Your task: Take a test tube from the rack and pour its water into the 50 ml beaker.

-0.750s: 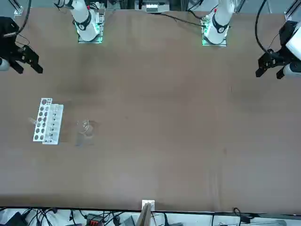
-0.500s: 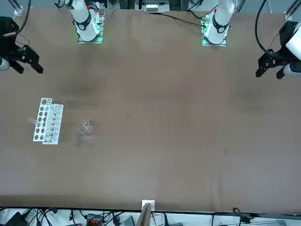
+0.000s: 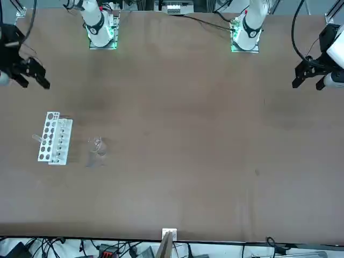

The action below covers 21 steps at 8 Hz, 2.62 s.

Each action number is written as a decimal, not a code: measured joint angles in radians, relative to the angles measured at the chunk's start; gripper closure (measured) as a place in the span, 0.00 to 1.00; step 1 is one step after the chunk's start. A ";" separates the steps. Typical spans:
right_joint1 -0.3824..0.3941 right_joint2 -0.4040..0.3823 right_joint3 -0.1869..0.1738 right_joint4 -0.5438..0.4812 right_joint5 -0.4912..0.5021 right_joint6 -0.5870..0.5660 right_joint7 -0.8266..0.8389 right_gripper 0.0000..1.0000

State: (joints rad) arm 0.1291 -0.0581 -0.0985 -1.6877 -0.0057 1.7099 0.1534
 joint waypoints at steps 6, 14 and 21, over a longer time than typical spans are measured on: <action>0.108 0.235 0.007 -0.007 -0.405 0.131 0.517 0.00; 0.188 0.605 -0.006 -0.002 -1.002 0.138 1.623 0.05; 0.179 0.738 -0.042 0.002 -1.202 0.035 2.159 0.08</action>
State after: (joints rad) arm 0.3079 0.6800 -0.1410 -1.6855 -1.2082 1.7450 2.3119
